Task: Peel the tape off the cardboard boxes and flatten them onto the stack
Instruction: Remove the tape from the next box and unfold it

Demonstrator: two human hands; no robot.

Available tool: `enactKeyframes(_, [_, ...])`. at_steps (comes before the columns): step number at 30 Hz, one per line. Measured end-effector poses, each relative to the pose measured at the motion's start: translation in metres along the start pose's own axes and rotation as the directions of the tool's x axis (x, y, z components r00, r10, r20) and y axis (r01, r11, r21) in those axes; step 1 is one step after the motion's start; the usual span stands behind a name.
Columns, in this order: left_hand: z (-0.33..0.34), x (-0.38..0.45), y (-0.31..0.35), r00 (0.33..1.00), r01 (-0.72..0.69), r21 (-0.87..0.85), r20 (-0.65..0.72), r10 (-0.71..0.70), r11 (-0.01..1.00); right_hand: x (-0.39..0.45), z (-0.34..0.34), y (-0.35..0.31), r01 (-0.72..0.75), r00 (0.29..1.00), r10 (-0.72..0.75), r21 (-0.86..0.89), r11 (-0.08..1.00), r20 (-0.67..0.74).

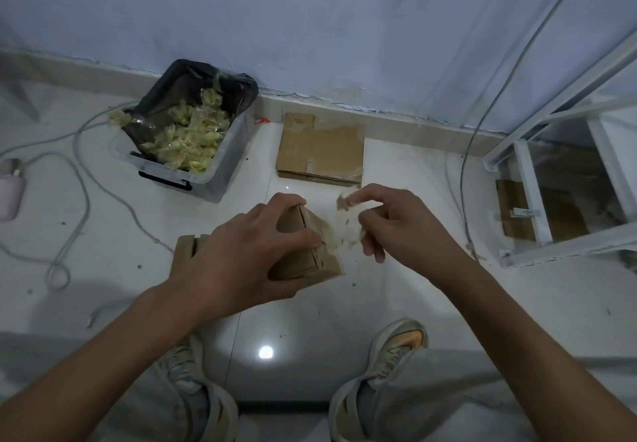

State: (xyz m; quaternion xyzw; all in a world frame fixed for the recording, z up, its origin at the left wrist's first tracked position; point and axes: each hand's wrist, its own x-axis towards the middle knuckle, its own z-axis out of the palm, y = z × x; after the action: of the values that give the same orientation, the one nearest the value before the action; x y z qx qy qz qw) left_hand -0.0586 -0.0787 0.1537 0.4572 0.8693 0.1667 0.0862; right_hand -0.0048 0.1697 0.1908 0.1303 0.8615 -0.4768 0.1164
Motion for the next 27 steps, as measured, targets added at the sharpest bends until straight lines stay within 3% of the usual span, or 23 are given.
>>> enactKeyframes(7, [-0.002,-0.003,0.004,1.0,0.005,-0.03,-0.001,-0.005,1.0,0.003,0.001,0.005,-0.177,0.983,0.141,0.39,0.904,0.118])
enactKeyframes(12, [-0.005,-0.002,0.003,1.0,0.003,-0.045,-0.015,-0.003,0.999,0.006,0.003,0.011,-0.203,0.977,0.139,0.519,0.83,0.16])
enactKeyframes(16, [-0.003,-0.002,0.001,1.0,0.001,-0.037,-0.023,-0.002,0.999,0.007,0.004,0.014,-0.178,0.984,0.129,0.545,0.82,0.126])
enactKeyframes(20, [-0.003,-0.003,0.0,1.0,-0.003,-0.027,-0.026,0.002,1.0,0.01,0.003,0.012,-0.162,0.974,0.047,0.54,0.826,0.22])
enactKeyframes(25, [-0.013,-0.003,-0.005,0.998,0.017,-0.011,-0.054,-0.017,1.0,0.007,-0.005,0.013,0.025,0.955,-0.131,0.369,0.929,0.267])
enactKeyframes(27, [-0.016,-0.002,-0.007,0.997,0.024,-0.001,-0.068,-0.024,1.0,0.006,-0.005,0.012,0.063,0.964,-0.146,0.344,0.937,0.22])
